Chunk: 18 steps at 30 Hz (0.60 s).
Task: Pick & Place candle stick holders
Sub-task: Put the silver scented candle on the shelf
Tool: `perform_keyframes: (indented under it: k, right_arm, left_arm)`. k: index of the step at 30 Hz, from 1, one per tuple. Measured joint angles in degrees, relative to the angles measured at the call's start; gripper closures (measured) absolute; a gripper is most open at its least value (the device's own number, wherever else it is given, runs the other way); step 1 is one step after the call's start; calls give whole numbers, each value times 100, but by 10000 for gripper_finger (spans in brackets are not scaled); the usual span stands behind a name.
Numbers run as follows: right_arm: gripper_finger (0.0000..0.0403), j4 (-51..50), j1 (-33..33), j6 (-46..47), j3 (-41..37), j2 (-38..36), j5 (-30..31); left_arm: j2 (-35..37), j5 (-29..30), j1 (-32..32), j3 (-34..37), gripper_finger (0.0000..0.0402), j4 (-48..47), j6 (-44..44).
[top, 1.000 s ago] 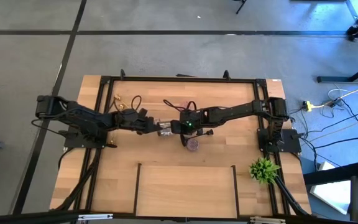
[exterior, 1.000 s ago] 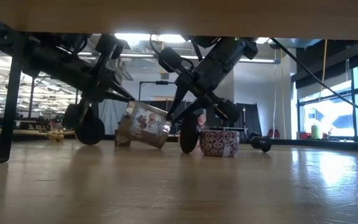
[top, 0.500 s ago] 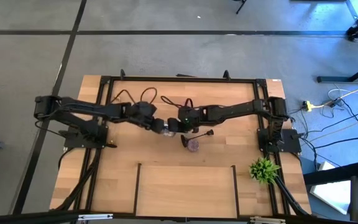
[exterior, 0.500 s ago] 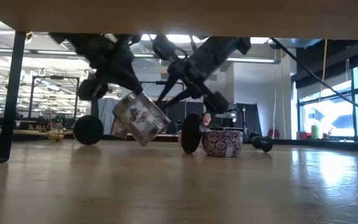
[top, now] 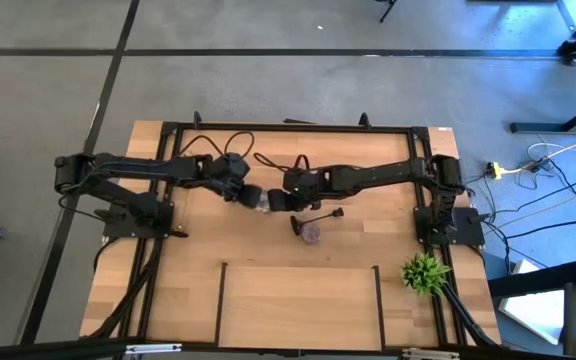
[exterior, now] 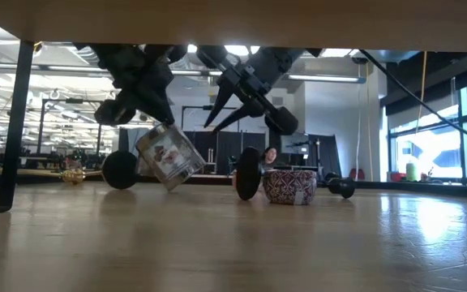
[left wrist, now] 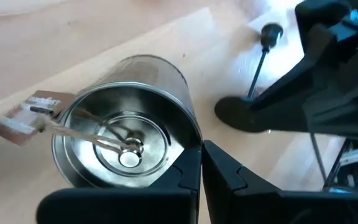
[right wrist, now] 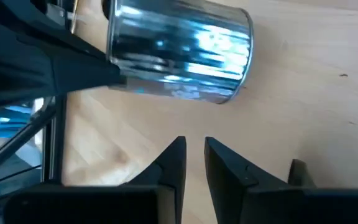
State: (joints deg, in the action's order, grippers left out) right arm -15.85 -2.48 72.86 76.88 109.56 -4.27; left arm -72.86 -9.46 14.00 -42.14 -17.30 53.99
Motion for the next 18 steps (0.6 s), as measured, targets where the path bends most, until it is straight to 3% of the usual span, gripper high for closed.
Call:
perform_keyframes:
  k: [9, 18]
  right_arm:
    - [340, -22, -2, -1, 0, 0, 15]
    - [340, -22, -2, -2, -4, 0, 20]
  left_arm:
    - [-2, -239, -59, -40, 400, -191, -158]
    - [-87, -222, -124, -869, 400, -1000, -703]
